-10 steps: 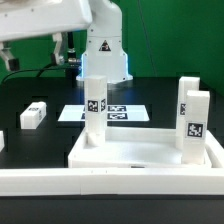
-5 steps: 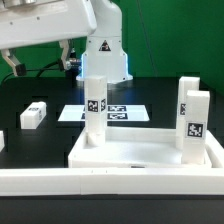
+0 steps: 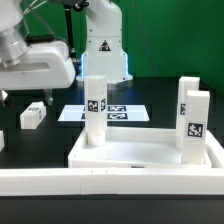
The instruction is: Assemble desk
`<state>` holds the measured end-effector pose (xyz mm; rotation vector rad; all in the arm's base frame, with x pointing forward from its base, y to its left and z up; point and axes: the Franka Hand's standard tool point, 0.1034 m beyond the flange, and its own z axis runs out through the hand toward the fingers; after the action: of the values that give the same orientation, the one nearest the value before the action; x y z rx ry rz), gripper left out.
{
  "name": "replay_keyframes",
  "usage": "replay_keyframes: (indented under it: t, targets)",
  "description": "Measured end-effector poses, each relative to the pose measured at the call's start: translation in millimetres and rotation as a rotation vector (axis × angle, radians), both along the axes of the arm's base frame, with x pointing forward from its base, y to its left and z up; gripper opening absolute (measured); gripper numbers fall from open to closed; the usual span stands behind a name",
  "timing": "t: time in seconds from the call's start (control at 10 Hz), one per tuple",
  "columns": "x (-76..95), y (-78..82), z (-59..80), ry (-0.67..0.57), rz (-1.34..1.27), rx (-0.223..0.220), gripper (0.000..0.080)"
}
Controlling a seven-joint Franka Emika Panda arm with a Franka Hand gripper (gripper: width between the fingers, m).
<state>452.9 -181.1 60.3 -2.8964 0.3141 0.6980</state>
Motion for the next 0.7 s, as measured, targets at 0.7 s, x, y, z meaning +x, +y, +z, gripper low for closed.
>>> replay_keyframes:
  t: [0.7]
  targets:
    - [-17.0, -10.0, -31.1, 0.354, -0.009, 0.085, 0.0649]
